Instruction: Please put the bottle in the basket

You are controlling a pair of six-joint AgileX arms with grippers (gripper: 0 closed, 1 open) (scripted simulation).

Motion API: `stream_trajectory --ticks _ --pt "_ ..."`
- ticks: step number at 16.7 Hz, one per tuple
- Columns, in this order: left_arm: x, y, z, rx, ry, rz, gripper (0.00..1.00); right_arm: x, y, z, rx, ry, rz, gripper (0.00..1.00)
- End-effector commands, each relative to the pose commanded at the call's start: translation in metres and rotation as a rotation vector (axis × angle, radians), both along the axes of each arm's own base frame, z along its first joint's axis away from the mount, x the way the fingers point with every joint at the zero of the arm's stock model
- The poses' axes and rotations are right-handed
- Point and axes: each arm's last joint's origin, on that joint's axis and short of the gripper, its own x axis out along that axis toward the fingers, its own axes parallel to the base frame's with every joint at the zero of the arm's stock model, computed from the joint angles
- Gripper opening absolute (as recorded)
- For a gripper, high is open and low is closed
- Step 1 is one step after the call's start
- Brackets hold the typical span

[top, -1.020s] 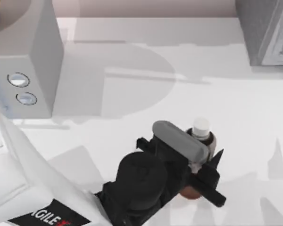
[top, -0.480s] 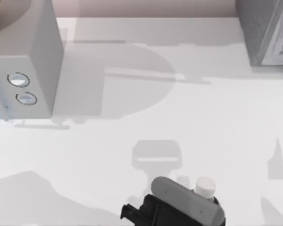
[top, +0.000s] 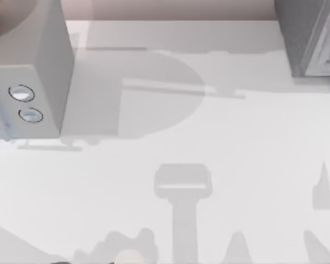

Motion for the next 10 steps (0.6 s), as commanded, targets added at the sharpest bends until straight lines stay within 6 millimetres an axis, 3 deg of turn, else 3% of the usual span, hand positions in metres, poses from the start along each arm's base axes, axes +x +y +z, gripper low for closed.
stream_trajectory --ticks 5,10 --pt "0.007 0.071 0.027 -0.081 -0.167 -0.073 0.0 0.0 0.0 0.0 0.0 0.0 0.0 1.0" --pt "0.029 0.111 0.042 -0.203 -0.27 -0.161 0.0 0.0 0.0 0.0 0.0 0.0 0.0 1.0"
